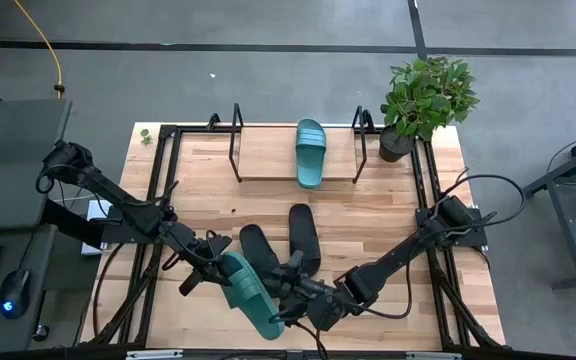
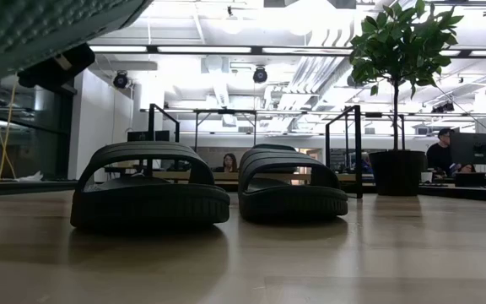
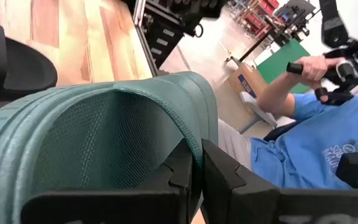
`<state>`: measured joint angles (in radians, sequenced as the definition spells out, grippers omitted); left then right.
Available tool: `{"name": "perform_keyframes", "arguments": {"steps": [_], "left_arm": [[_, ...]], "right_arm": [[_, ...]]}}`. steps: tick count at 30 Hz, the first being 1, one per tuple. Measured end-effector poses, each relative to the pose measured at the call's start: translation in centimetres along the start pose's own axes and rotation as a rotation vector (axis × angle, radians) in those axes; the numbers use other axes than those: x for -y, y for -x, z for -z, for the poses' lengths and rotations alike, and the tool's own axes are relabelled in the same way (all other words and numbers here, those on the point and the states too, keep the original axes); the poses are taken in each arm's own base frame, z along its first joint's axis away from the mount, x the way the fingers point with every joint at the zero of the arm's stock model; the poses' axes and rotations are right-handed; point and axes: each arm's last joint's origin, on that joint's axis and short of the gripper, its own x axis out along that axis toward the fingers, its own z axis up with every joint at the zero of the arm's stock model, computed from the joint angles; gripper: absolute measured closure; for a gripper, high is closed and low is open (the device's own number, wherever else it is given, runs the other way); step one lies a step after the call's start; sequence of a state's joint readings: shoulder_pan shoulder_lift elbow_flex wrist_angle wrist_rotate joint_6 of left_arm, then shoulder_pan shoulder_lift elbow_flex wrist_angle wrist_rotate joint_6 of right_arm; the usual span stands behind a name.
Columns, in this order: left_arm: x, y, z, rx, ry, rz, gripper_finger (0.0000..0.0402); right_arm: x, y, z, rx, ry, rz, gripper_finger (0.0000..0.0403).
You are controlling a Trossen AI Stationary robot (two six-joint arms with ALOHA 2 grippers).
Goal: Pick and place slides into the shelf
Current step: Put the green slide on the shelf
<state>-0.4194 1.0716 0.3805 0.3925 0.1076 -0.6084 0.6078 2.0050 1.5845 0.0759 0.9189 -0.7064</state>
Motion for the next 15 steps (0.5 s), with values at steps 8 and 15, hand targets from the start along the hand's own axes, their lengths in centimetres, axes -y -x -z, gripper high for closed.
{"name": "perform_keyframes", "arguments": {"steps": [8,15], "left_arm": [[0.2,0.8,-0.3,0.016,-0.022,-0.018,0.0391],[0.5,1.4,-0.6,0.036,-0.034,-0.012,0.0390]], "right_arm": [[-1.6,-0.5,-2.6,0.010,0.093,0.039,0.0221],[-4.3,-2.5,-4.6,-0.061,0.232,0.045,0.0221]]}}
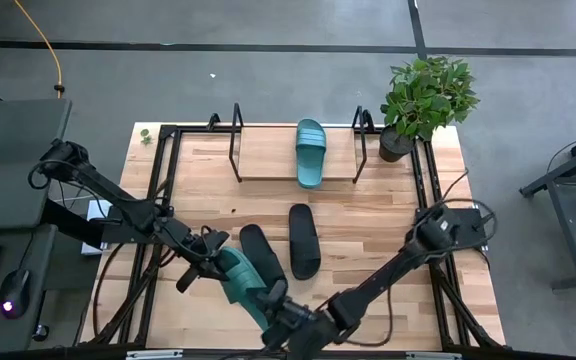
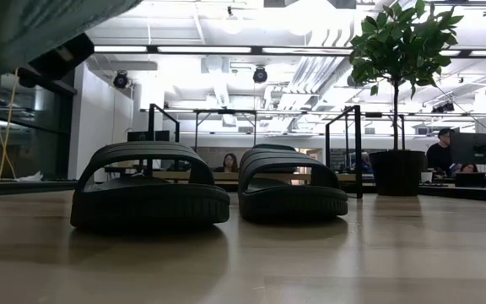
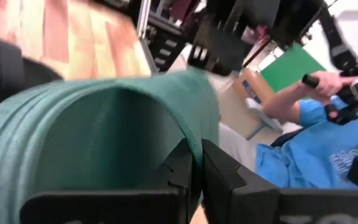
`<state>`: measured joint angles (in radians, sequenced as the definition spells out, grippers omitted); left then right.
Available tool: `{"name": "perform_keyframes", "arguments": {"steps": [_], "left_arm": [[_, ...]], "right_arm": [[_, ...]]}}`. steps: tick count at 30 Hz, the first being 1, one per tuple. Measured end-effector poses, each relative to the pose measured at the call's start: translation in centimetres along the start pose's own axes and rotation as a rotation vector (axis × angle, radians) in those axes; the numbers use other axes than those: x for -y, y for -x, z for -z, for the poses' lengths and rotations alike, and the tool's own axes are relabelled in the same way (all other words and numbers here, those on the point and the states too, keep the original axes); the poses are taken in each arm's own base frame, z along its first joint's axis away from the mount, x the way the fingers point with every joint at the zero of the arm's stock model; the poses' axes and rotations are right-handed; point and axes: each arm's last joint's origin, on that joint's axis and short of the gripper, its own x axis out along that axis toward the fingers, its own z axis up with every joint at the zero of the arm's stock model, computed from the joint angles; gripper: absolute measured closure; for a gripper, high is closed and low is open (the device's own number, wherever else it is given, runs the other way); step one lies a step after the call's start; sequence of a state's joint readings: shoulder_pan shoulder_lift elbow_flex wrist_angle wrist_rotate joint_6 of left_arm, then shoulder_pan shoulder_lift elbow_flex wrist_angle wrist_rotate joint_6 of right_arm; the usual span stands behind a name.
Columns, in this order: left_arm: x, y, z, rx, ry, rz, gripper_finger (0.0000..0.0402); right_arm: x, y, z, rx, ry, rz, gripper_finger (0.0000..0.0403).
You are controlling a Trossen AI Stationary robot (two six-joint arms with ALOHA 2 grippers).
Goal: Pick and place slides into the shelf
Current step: Put the green slide on the shelf
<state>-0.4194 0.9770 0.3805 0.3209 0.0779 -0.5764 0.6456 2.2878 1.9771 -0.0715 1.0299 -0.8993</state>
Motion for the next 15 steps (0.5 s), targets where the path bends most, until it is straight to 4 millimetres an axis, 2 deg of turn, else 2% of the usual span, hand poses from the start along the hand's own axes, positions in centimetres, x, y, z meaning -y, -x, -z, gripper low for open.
{"name": "perform_keyframes", "arguments": {"steps": [8,15], "left_arm": [[0.2,0.7,-0.2,0.003,-0.014,0.002,0.0390],[0.3,1.1,-0.3,0.013,-0.015,0.007,0.0390]], "right_arm": [[-1.4,-1.4,-2.1,-0.047,0.081,-0.005,0.0221],[-1.5,-1.4,-2.1,-0.079,0.105,-0.002,0.0221]]}}
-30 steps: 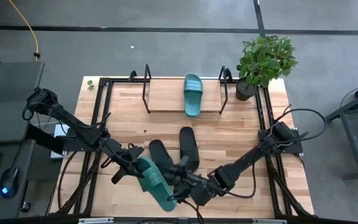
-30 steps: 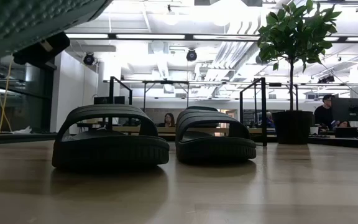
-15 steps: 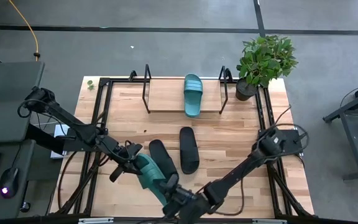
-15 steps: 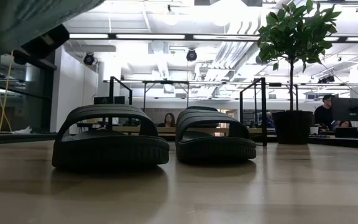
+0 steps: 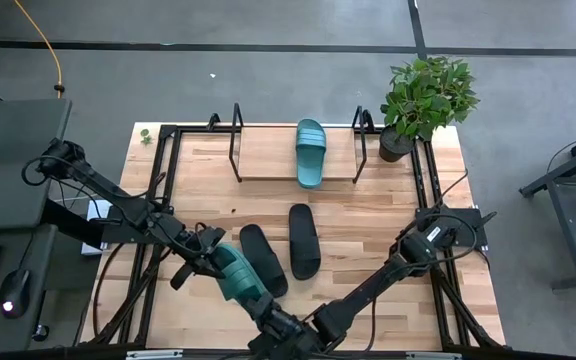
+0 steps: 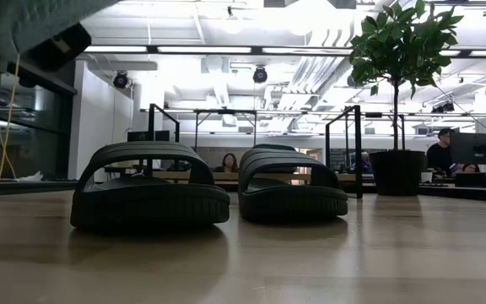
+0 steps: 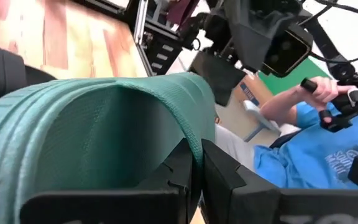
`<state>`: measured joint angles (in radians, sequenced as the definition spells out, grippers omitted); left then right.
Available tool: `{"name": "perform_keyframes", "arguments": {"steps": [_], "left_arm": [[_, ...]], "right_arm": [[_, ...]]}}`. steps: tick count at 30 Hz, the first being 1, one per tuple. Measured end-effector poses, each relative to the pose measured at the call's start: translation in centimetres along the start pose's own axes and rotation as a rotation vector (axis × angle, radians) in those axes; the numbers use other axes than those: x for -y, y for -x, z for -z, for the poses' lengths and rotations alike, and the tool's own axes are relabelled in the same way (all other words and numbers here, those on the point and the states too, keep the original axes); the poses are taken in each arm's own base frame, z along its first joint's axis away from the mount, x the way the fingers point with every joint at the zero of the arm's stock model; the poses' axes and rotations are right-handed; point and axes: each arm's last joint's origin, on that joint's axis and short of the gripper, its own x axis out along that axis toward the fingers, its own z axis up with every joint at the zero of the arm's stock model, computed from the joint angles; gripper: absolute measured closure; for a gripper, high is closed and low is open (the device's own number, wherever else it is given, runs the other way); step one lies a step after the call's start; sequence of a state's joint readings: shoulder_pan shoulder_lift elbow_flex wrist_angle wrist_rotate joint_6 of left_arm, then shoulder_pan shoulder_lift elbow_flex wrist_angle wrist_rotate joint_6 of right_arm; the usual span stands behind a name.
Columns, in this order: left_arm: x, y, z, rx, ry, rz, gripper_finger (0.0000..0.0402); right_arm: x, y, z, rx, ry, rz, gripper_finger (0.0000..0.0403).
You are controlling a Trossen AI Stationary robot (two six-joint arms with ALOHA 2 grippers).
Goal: Pick and place slides into the shelf
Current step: Put the green slide on the shelf
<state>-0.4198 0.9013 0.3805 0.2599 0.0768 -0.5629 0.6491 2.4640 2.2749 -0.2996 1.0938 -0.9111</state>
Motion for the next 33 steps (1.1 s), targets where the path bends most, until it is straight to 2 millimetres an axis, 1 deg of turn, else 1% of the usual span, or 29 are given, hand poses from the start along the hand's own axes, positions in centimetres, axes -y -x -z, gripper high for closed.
{"name": "perform_keyframes", "arguments": {"steps": [5,8,18,23,33], "left_arm": [[0.0,0.1,-0.1,0.005,0.001,-0.001,0.0390],[0.0,0.1,-0.1,0.005,0.002,-0.002,0.0390],[0.0,0.1,0.0,0.007,0.009,-0.006,0.0389],[0.0,0.1,-0.1,0.008,0.010,-0.009,0.0389],[0.0,0.1,-0.1,0.011,0.010,-0.014,0.0389]], "right_arm": [[-0.5,-0.5,0.8,-0.043,0.001,-0.034,0.0221],[-0.4,-1.1,1.2,-0.060,-0.025,-0.034,0.0221],[-0.2,-1.7,1.4,-0.072,-0.036,-0.028,0.0221],[0.3,-2.4,1.9,-0.130,-0.100,0.028,0.0221],[0.4,-3.1,2.2,-0.118,-0.151,0.005,0.0222]]}}
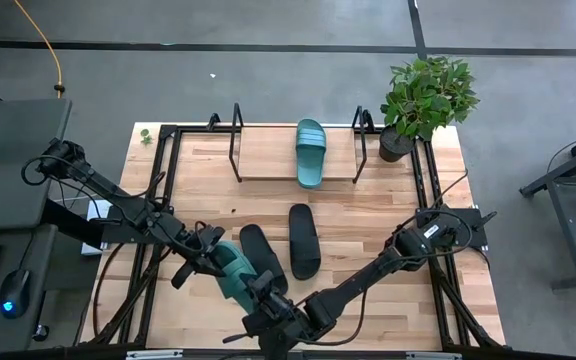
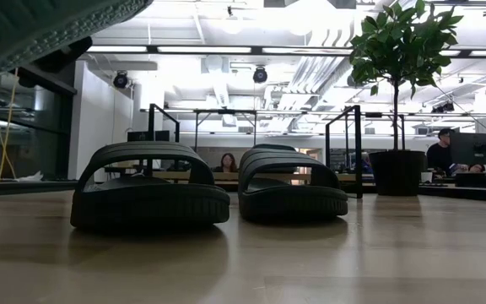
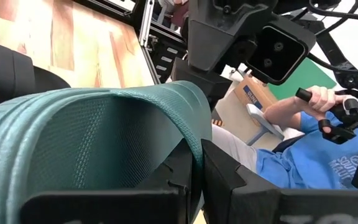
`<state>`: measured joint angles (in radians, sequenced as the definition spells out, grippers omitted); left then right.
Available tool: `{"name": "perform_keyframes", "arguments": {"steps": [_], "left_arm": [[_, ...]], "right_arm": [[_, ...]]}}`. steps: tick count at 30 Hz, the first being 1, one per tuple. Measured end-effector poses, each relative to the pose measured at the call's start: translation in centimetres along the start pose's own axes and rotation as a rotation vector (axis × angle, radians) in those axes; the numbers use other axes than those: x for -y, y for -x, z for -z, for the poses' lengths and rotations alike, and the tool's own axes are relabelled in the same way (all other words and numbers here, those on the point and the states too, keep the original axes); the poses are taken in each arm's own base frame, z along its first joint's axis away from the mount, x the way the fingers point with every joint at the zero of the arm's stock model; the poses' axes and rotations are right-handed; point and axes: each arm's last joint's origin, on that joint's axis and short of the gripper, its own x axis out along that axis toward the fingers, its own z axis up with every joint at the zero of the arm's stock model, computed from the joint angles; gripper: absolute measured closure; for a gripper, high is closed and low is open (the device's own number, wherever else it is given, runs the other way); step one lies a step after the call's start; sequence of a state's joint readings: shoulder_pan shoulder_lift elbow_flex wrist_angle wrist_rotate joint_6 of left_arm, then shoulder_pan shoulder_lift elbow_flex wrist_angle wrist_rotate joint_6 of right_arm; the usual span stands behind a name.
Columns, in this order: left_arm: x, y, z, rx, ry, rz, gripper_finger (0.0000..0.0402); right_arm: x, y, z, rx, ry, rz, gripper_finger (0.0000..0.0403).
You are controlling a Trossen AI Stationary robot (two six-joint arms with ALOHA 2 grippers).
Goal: Pick and place slides into the shelf
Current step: Put the green slide on the shelf
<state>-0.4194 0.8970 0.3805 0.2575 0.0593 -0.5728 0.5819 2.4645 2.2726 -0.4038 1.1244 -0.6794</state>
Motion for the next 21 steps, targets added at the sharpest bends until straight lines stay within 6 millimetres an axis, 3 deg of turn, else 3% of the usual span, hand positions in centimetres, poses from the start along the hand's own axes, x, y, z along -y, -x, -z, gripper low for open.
{"name": "perform_keyframes", "arguments": {"steps": [5,18,21], "left_arm": [[0.00,0.00,0.00,0.000,0.000,0.000,0.0389],[-0.04,0.00,0.10,-0.010,0.003,-0.004,0.0389],[-0.07,0.00,0.14,-0.014,-0.001,-0.007,0.0389]], "right_arm": [[-0.01,-0.07,-0.03,0.012,-0.005,-0.015,0.0245],[-0.13,-0.05,-0.15,0.050,-0.014,-0.060,0.0388],[-0.14,-0.06,-0.14,0.051,-0.014,-0.062,0.0396]]}}
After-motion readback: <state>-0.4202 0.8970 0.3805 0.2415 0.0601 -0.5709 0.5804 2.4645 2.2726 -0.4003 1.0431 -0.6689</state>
